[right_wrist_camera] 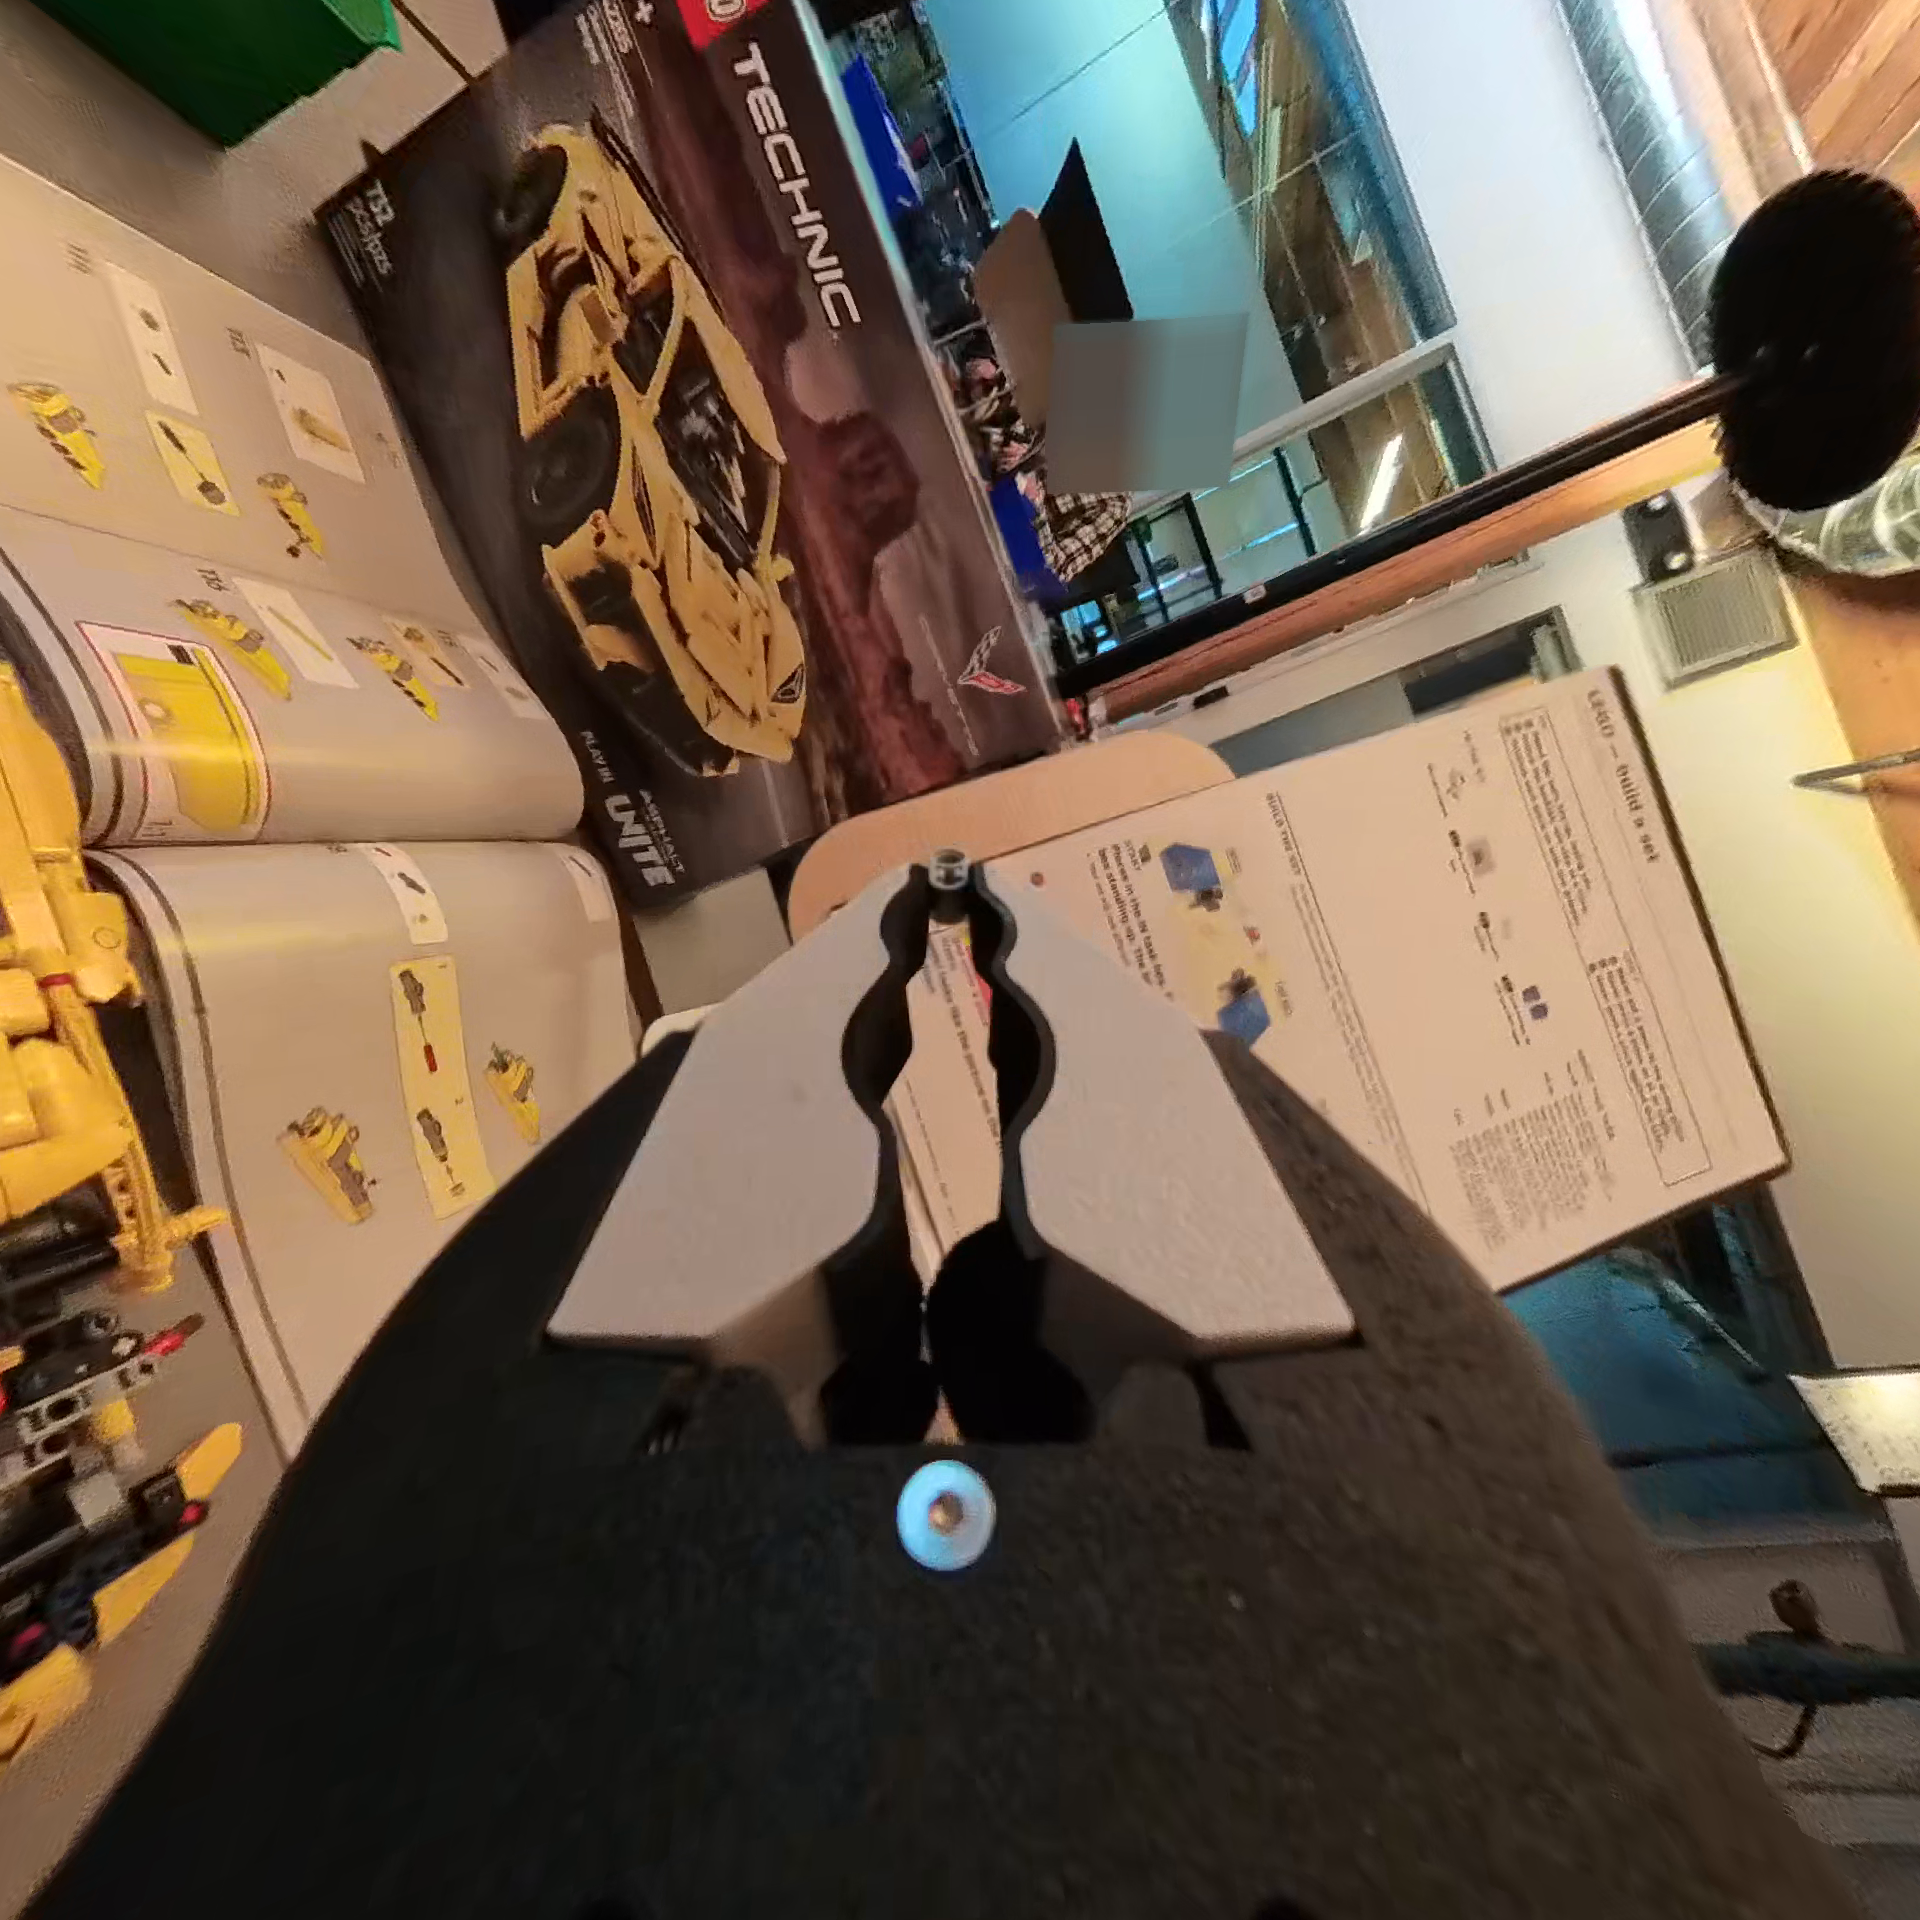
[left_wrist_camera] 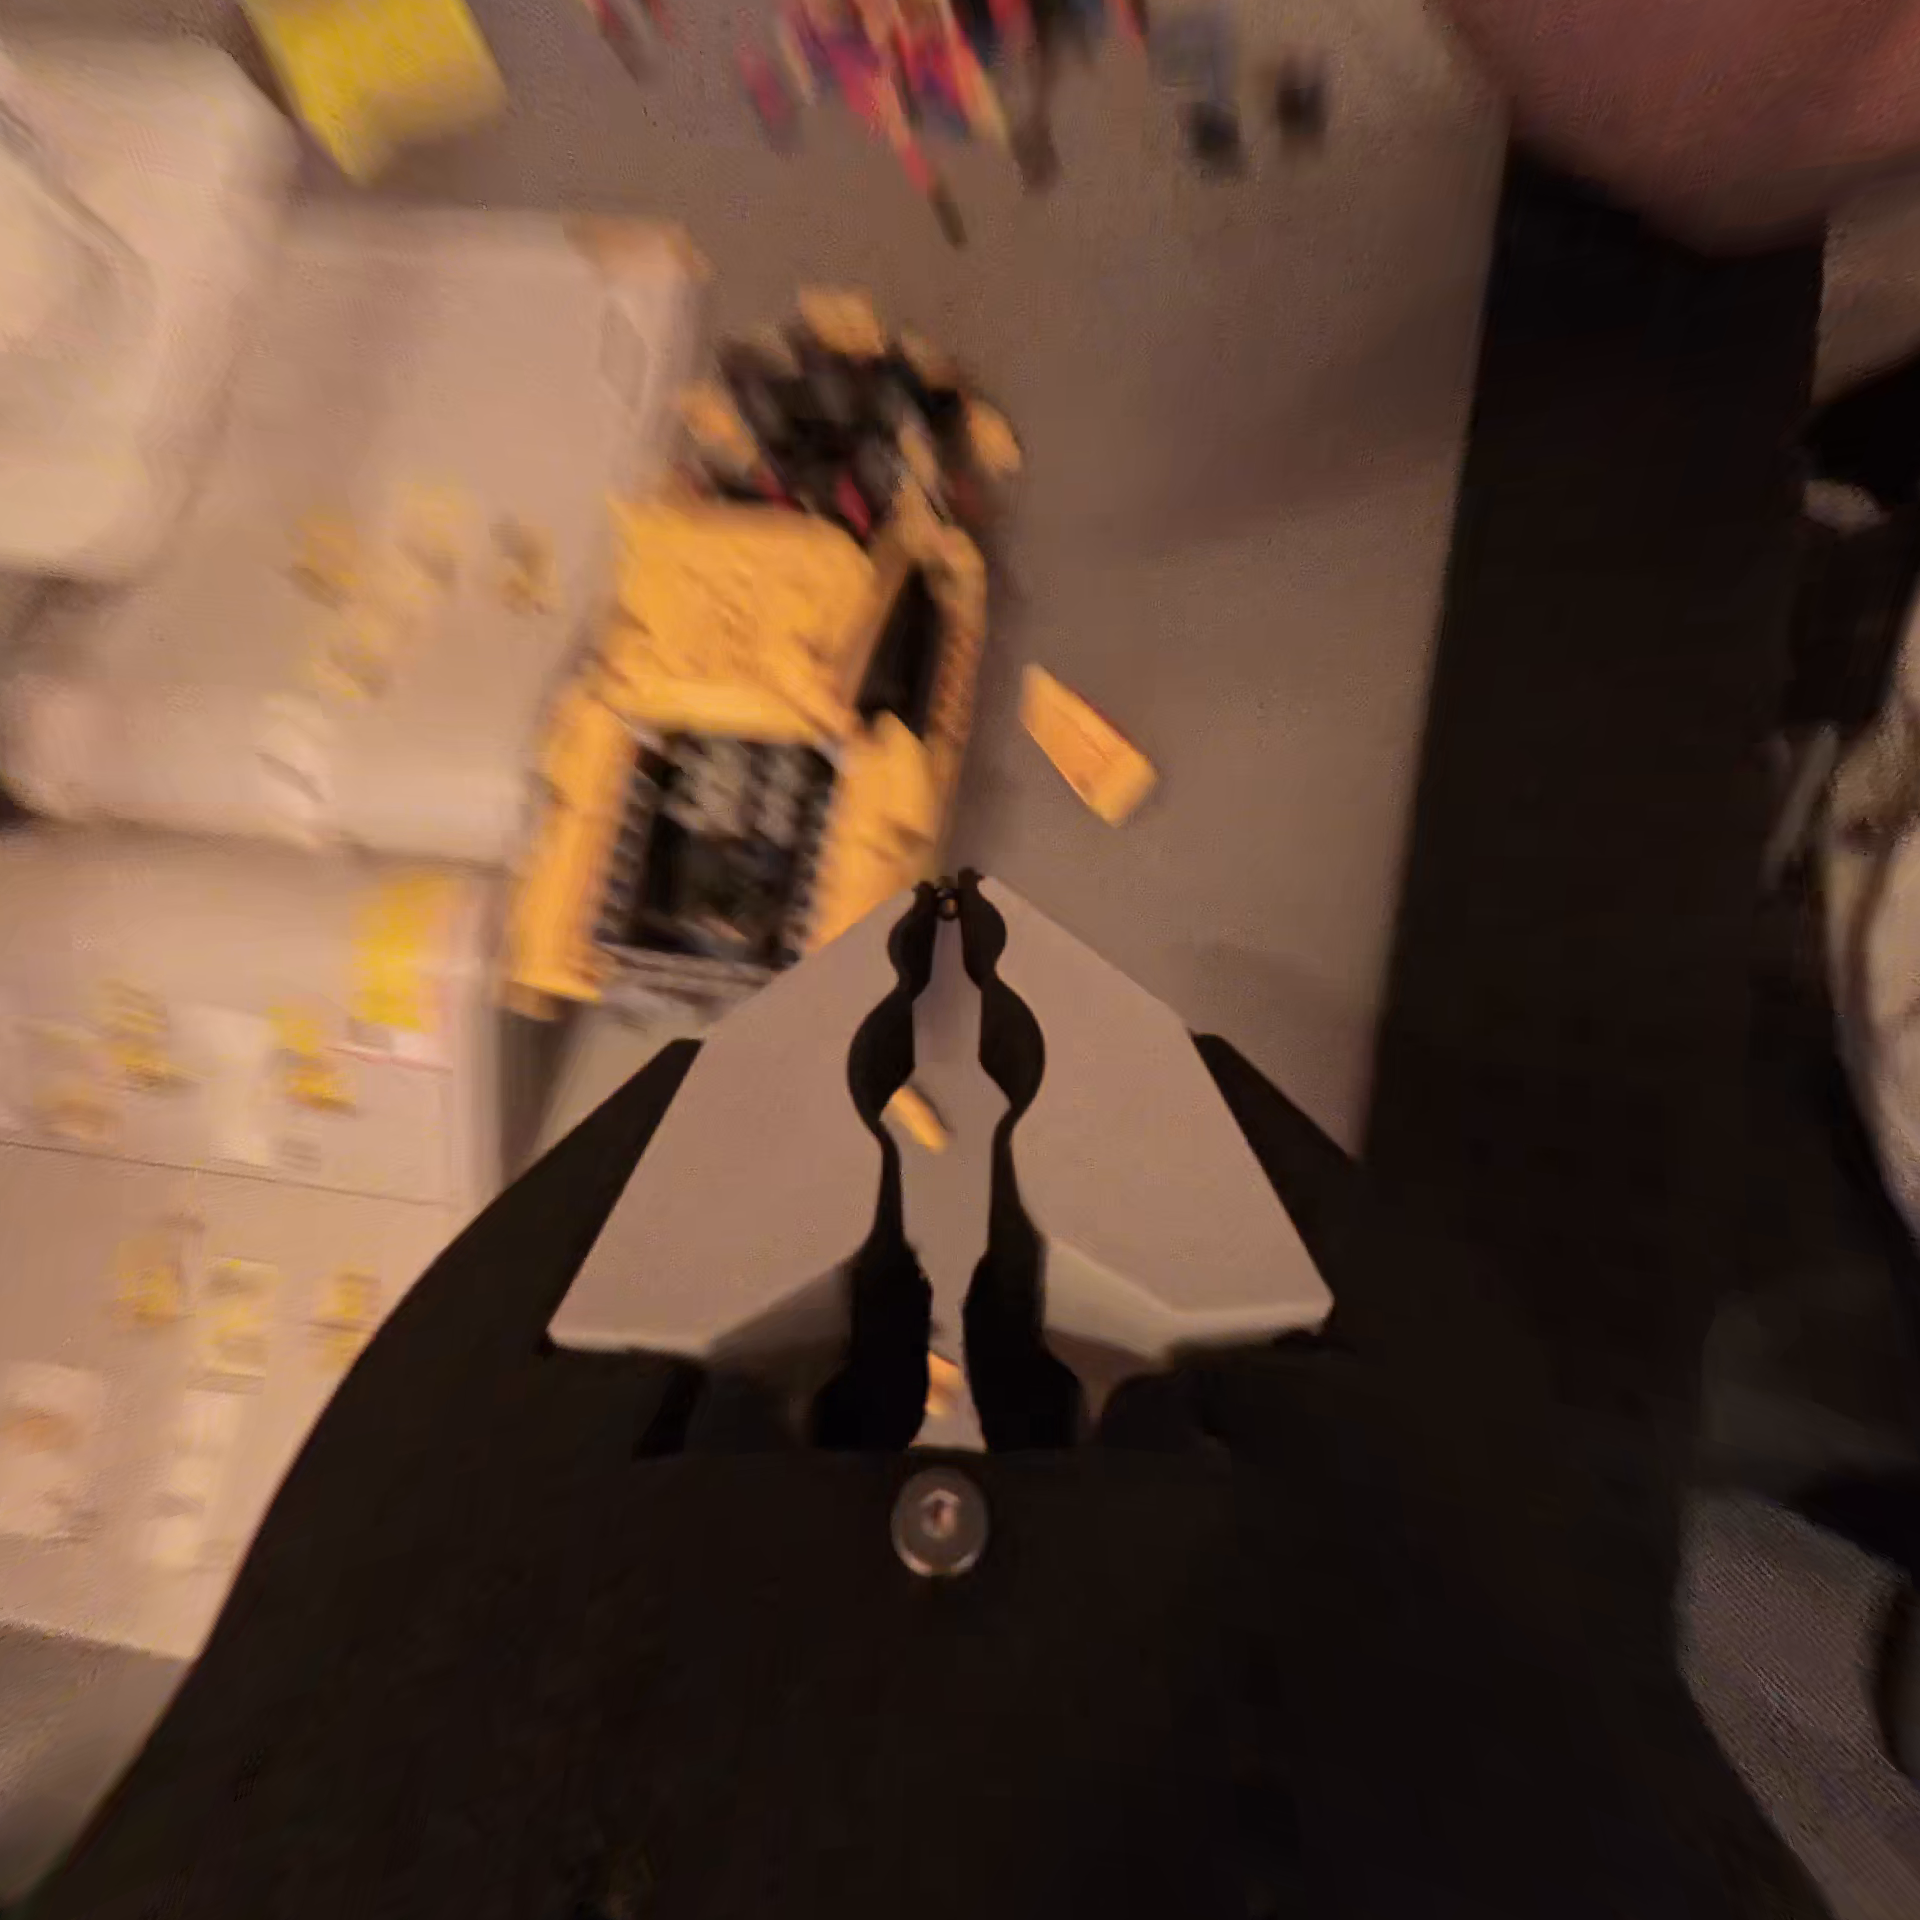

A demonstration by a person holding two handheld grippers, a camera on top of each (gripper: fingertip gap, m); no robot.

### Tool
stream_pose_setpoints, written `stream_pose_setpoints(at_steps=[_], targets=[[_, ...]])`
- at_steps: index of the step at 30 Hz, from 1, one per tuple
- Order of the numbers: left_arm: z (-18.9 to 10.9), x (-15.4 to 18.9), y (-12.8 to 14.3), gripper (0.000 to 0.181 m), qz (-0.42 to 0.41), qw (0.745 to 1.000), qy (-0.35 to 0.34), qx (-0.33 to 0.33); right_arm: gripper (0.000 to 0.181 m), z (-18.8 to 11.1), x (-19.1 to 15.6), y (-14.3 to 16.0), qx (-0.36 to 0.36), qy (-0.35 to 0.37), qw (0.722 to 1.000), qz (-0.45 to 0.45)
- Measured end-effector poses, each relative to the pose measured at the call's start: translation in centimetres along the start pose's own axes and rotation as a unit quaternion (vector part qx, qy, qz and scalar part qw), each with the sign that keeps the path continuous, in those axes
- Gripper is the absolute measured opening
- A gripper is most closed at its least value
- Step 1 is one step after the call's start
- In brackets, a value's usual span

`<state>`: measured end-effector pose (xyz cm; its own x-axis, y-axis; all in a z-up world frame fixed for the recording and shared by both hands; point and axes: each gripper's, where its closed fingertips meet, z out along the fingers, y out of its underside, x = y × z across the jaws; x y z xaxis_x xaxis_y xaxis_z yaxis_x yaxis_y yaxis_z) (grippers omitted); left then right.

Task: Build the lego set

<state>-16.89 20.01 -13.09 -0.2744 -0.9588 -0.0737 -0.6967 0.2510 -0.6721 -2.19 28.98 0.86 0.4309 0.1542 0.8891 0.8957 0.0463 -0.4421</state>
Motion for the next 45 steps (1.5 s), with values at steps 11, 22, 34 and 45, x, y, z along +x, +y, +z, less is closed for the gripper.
stream_pose_setpoints(at_steps=[11, 22, 34, 45], targets=[[4.9, 7.6, 9.5, 0.004, -0.053, 0.987, 0.034, -0.148, 0.006, 0.4, -2.8, -2.3, 0.017, -0.047, 0.998, -0.023], [5.3, 8.0, 12.0, 0.004, -0.030, 0.971, 0.045, -0.231, 0.006, -0.1, -2.2, -2.0, 0.008, -0.043, 0.999, -0.025], [5.4, 8.2, 12.2, 0.009, -0.022, 0.970, 0.049, -0.238, 0.006, -0.1, -2.1, -1.8, 0.006, -0.048, 0.999, -0.020], [5.5, 8.2, 12.4, 0.011, -0.017, 0.970, 0.041, -0.241, 0.006, 0.0, -2.4, -1.9, 0.006, -0.052, 0.998, -0.020]])
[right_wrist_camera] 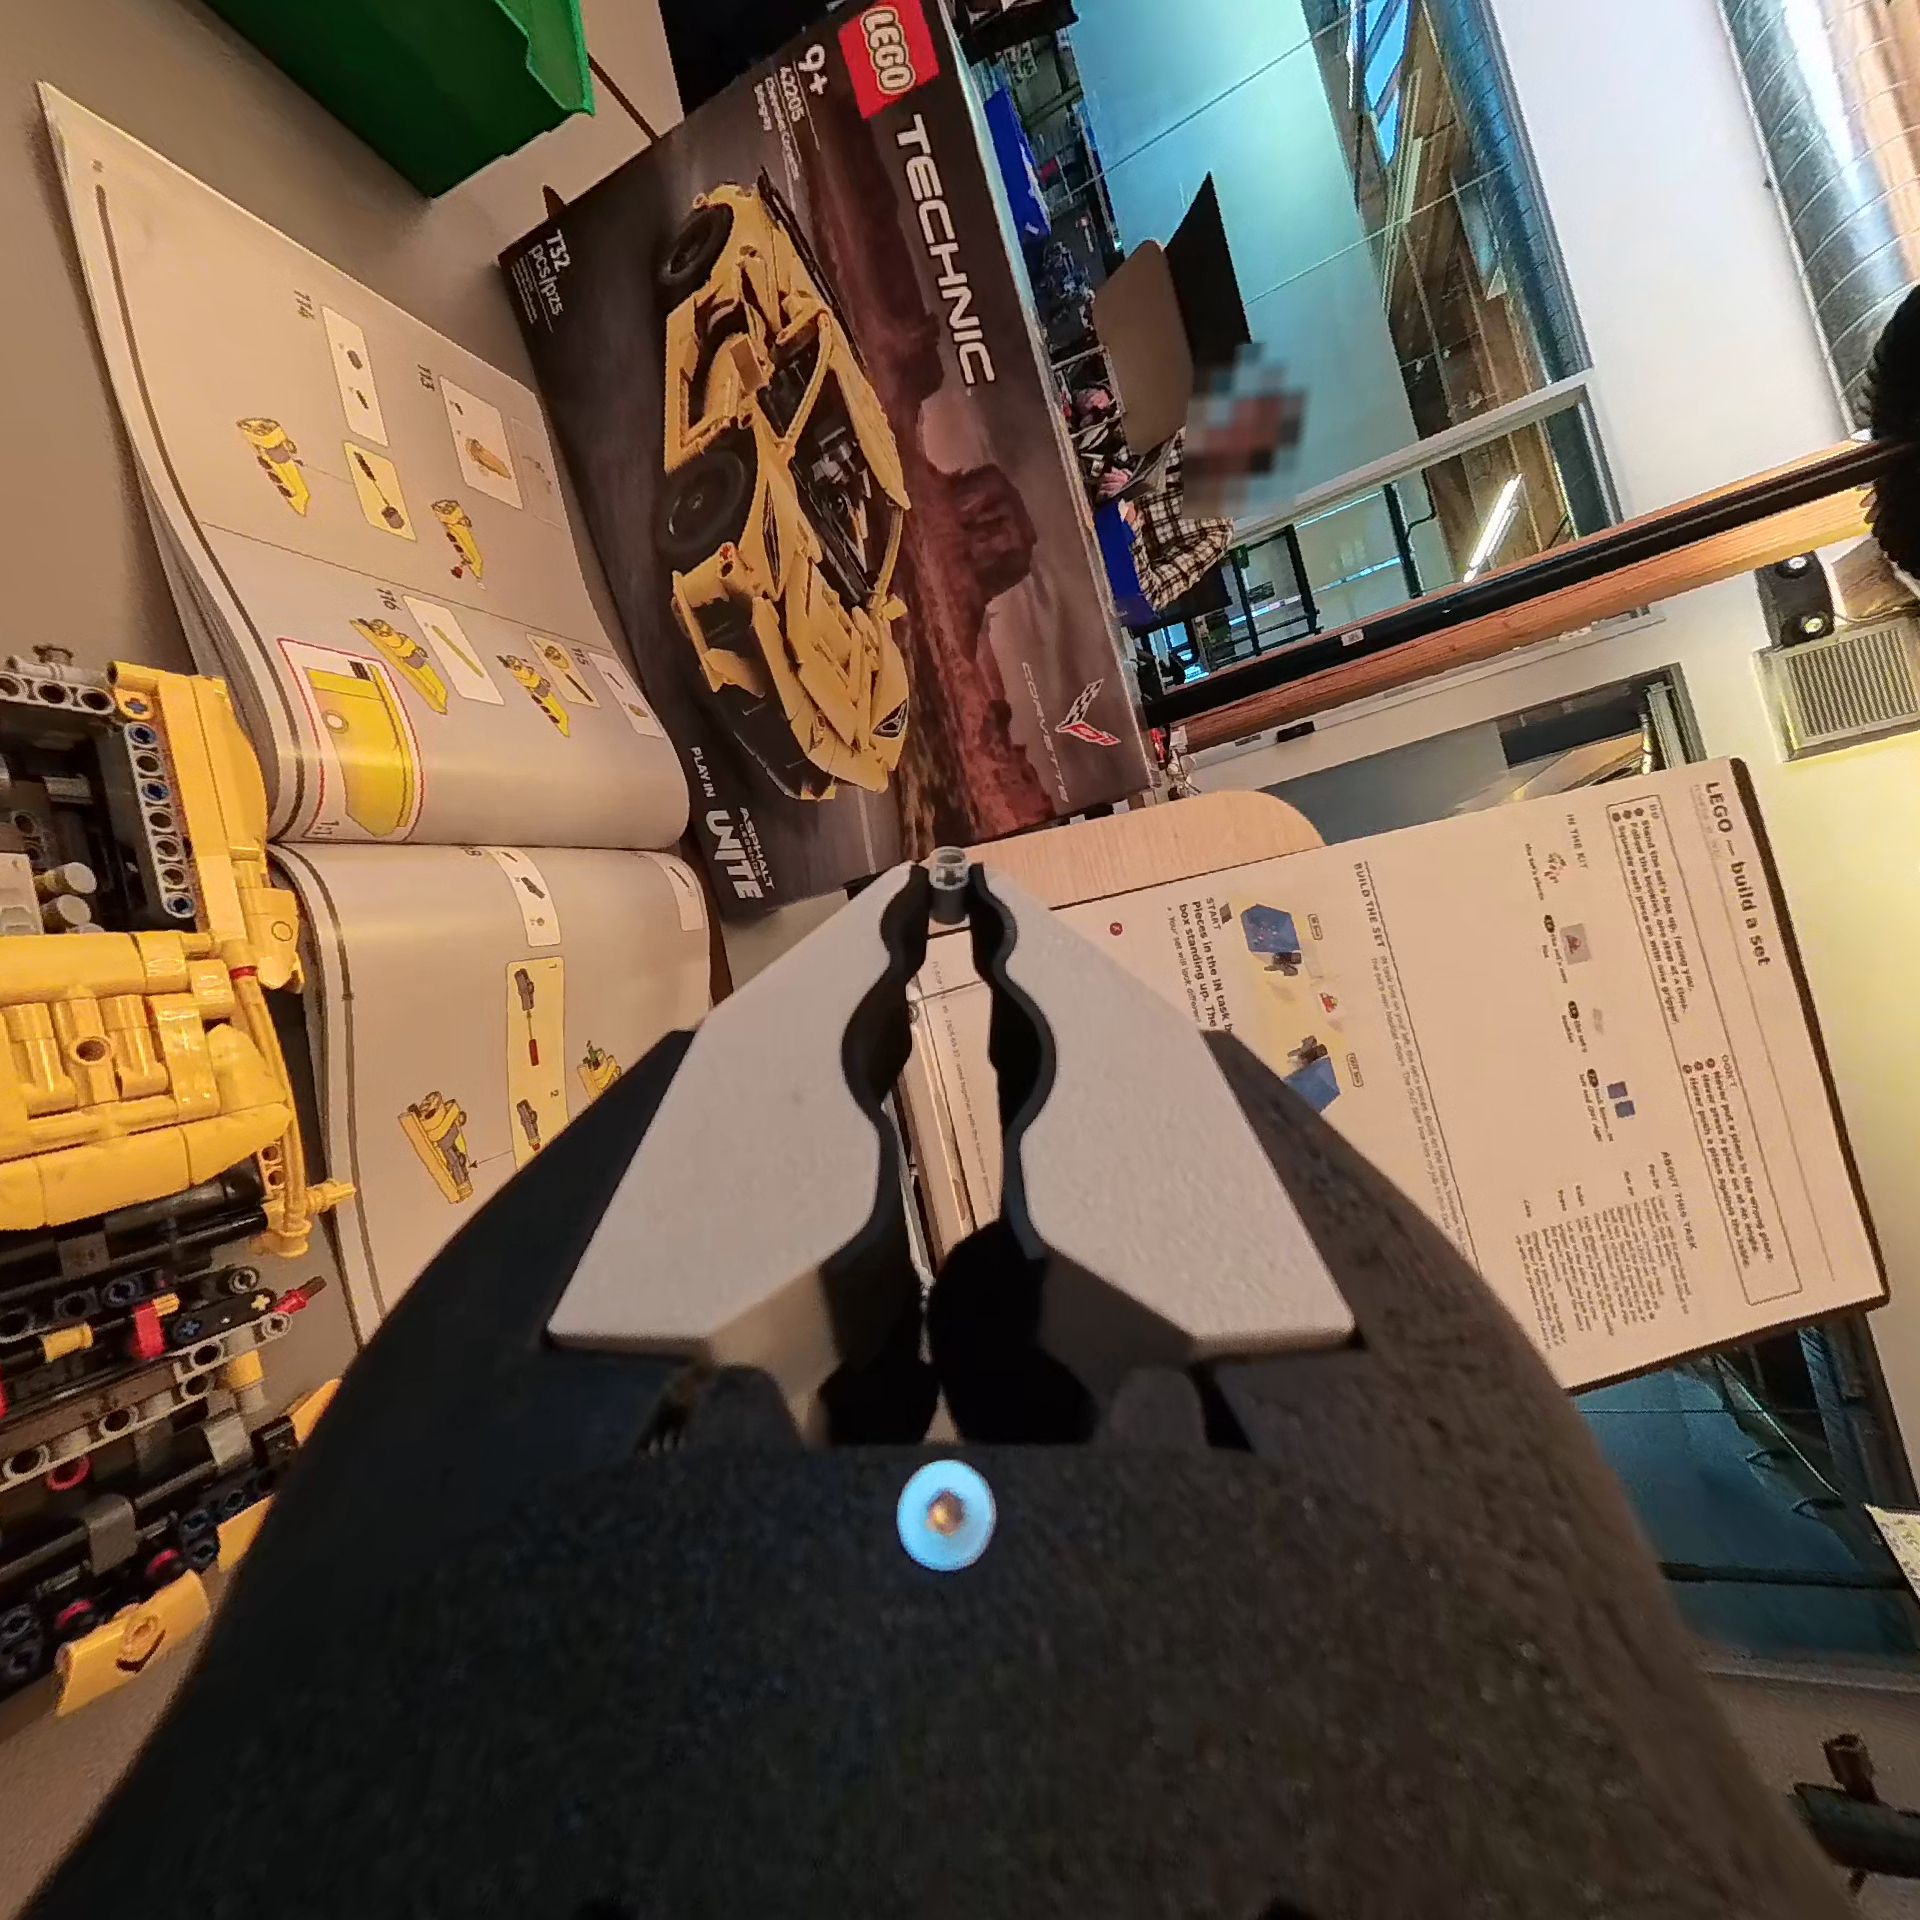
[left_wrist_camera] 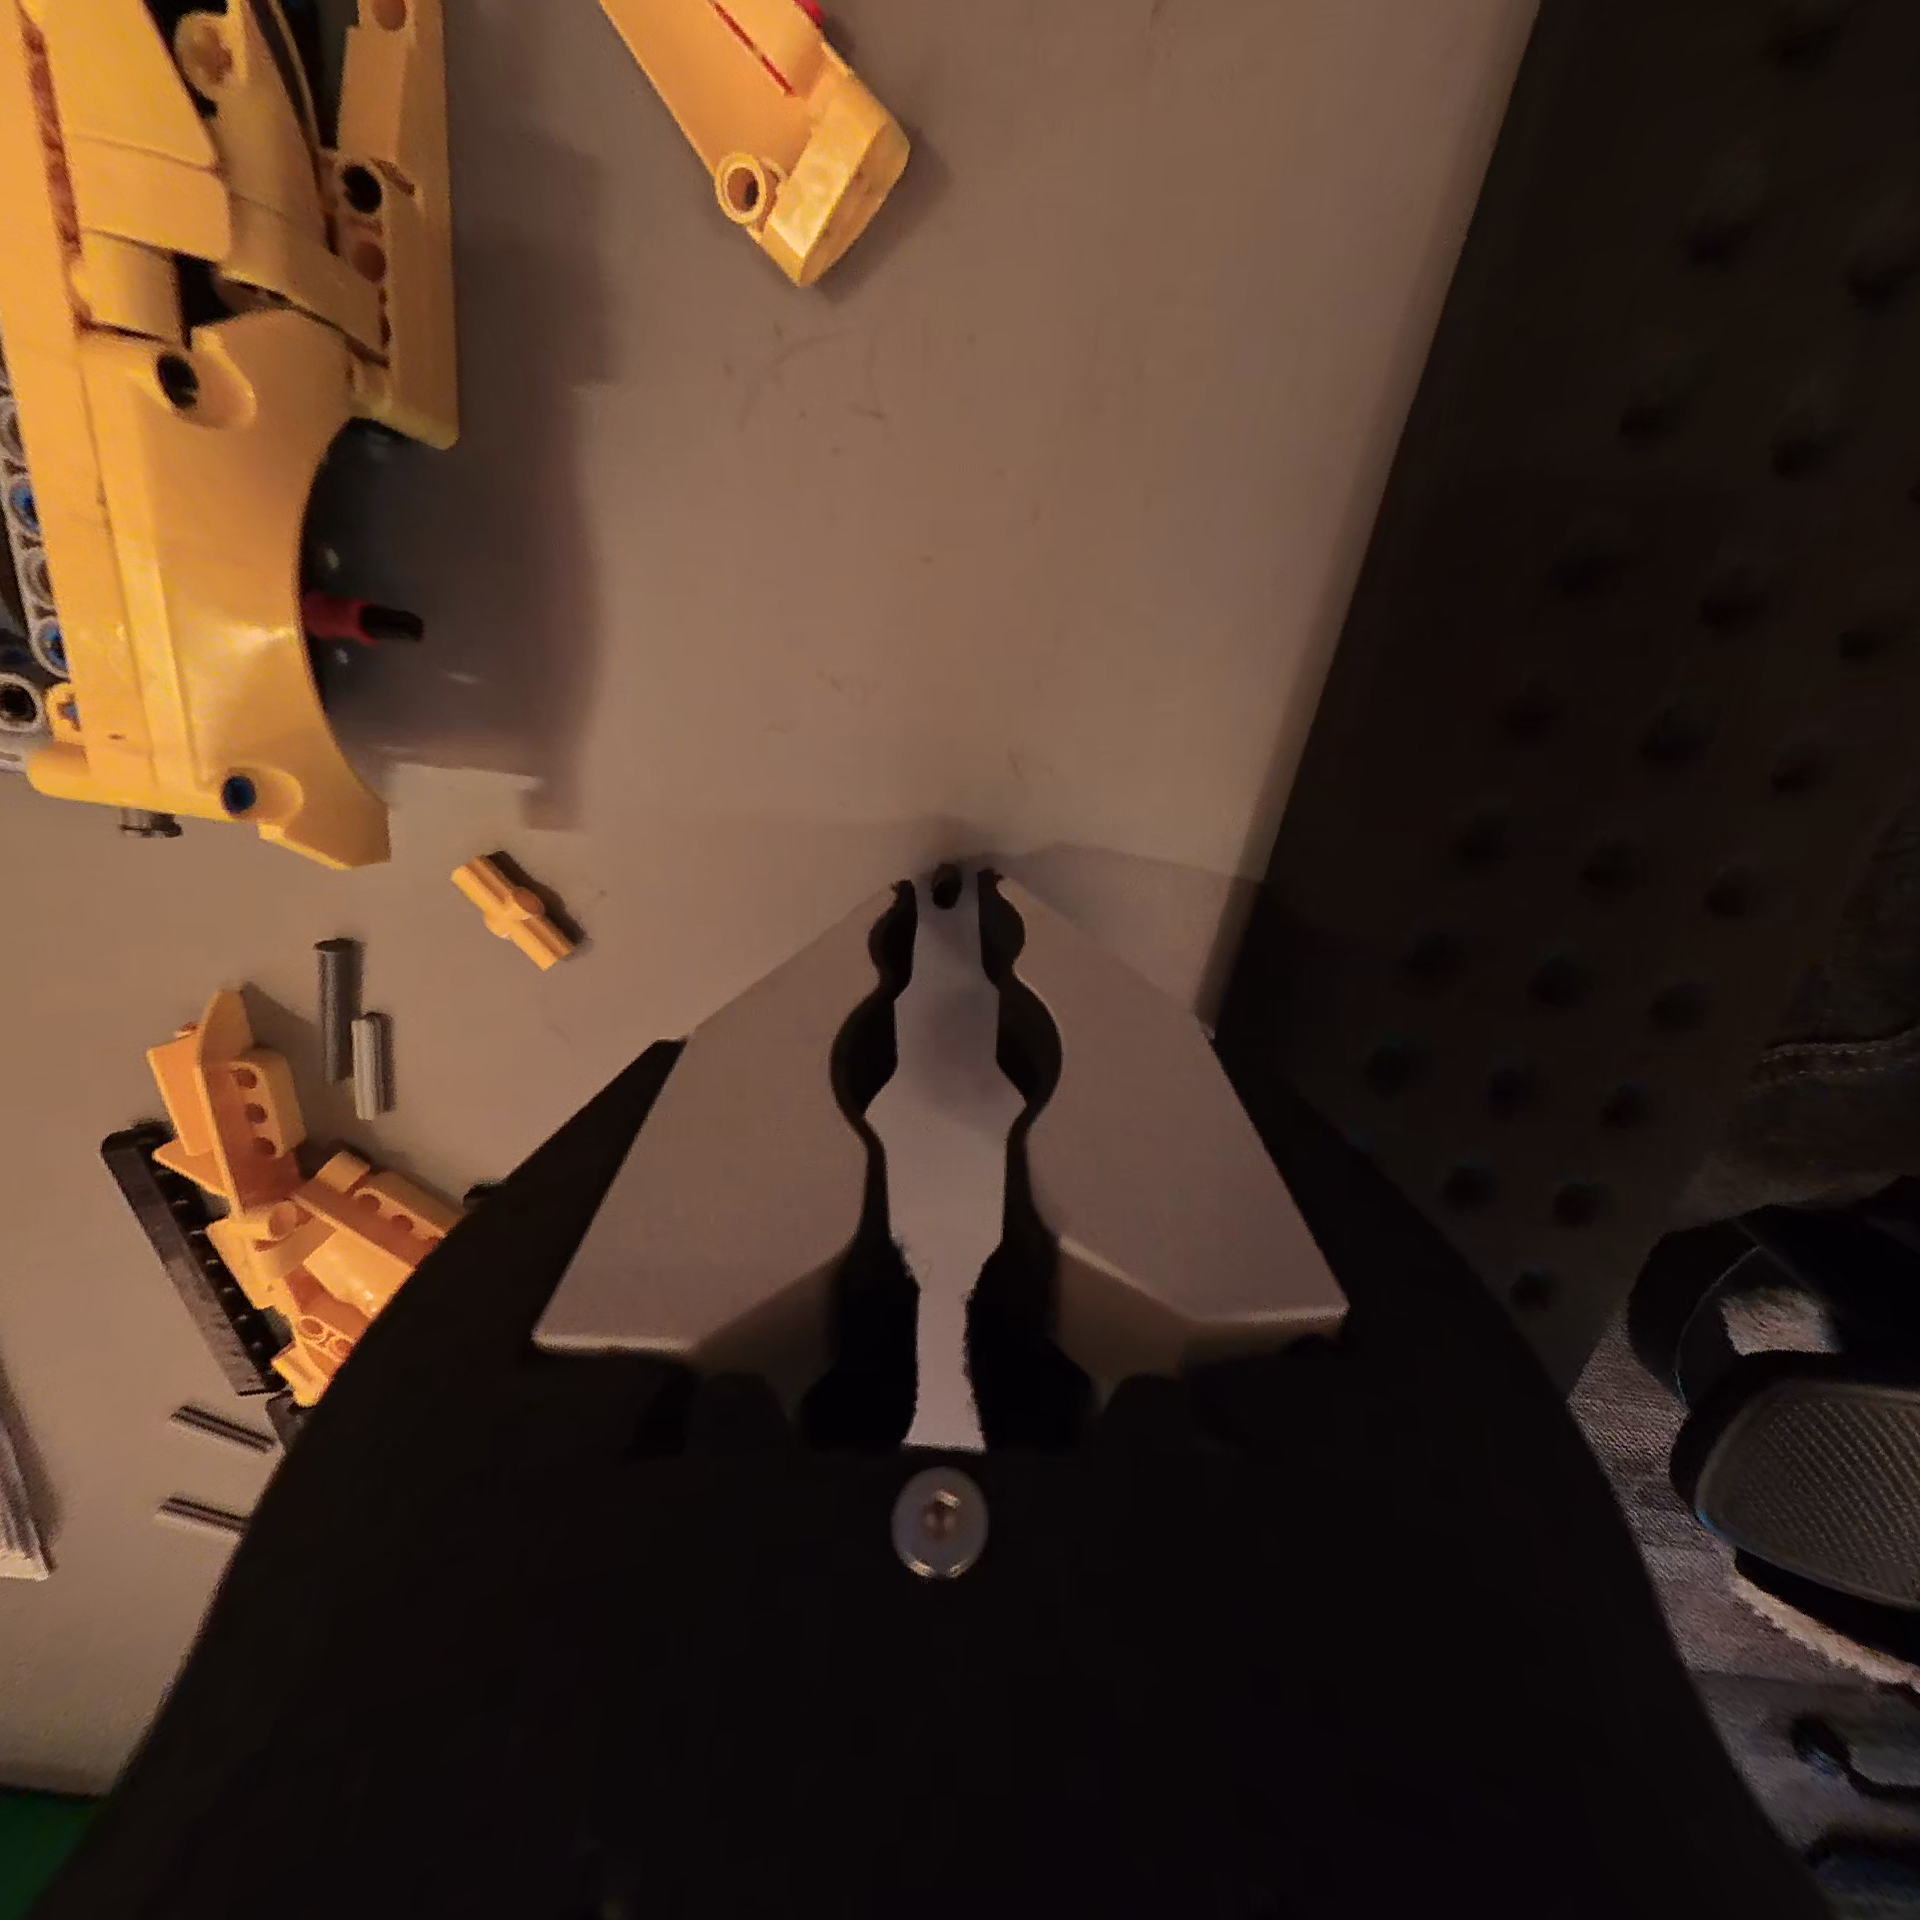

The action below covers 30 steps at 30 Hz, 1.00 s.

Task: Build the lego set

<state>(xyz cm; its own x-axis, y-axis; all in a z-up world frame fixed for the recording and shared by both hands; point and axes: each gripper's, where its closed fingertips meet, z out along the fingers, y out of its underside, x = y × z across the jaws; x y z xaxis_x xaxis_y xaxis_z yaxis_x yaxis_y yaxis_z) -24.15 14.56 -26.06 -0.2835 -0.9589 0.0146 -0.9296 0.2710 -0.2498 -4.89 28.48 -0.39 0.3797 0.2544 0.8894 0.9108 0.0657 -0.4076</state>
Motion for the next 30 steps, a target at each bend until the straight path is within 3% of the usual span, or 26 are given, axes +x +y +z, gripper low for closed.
stream_pose_setpoints(at_steps=[6, 9, 12, 15, 17, 19, 23, 30], targets=[[0.0, -0.5, -0.3, 0.005, 0.007, 1.000, -0.018, 0.006, 0.006, 0.1, -0.2, -0.1, 0.000, -0.003, 1.000, -0.001], [-1.9, -2.2, -2.2, 0.005, 0.013, 0.995, -0.057, 0.075, 0.006, 0.2, -0.2, 0.2, -0.002, -0.003, 1.000, 0.000], [-8.0, -7.2, -6.6, 0.005, -0.023, 0.964, -0.127, 0.231, 0.006, 0.6, 0.1, 0.6, 0.009, 0.014, 1.000, -0.003], [-17.5, -14.3, -11.3, 0.004, -0.124, 0.887, -0.185, 0.404, 0.006, 1.3, 0.4, 0.2, 0.037, 0.051, 0.998, -0.013], [-22.4, -16.7, -14.2, 0.004, -0.142, 0.842, -0.161, 0.495, 0.006, 1.5, 0.5, -0.7, 0.050, 0.074, 0.996, -0.019], [-24.8, -18.3, -16.3, 0.004, -0.140, 0.825, -0.140, 0.530, 0.006, 1.3, 1.1, -1.6, 0.060, 0.103, 0.993, -0.015], [-24.6, -17.9, -18.9, 0.004, -0.094, 0.830, -0.107, 0.539, 0.006, 1.1, 1.4, -2.3, 0.060, 0.108, 0.992, -0.004], [-24.2, -18.2, -18.3, 0.004, -0.083, 0.836, -0.135, 0.525, 0.006, 1.1, 1.0, -3.1, 0.052, 0.109, 0.992, -0.028]])
